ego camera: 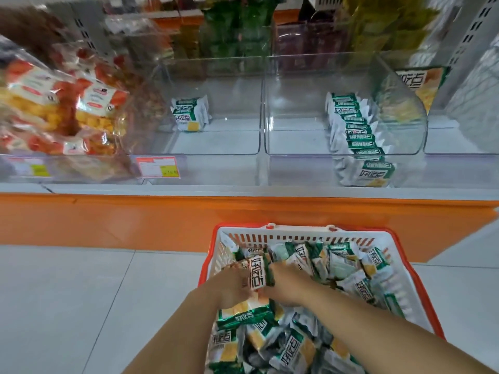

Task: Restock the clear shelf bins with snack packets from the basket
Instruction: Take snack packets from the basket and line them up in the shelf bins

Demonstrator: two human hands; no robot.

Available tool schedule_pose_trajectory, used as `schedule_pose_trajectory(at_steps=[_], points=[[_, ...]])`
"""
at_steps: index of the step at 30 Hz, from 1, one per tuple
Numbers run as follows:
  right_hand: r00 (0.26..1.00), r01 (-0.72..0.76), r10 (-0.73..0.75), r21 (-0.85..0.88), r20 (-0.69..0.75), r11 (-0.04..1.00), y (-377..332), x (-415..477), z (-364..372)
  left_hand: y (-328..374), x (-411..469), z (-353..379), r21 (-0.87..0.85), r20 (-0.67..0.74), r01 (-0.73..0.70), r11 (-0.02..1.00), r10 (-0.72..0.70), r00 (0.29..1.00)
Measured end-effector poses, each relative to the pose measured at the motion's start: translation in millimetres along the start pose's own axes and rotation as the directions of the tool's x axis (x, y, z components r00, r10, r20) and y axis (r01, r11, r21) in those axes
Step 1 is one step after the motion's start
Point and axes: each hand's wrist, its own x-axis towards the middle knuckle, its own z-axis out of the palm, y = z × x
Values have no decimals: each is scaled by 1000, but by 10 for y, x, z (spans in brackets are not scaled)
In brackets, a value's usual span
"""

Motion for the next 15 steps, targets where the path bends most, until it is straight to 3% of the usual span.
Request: schedule_pose_trajectory(at_steps=[6,11,15], points=[[995,-83,90,168,-33,982,-44,364,187,-13,-31,-54,-113,-48,-8,994,3,999],[992,-104,121,361,-26,927,-161,193,-94,22,-50,-54,-151,-106,-29,988,13,994],[996,9,24,366,-86,931,-220,-107,-394,87,-156,-230,-268,-263,-110,957,37,964]])
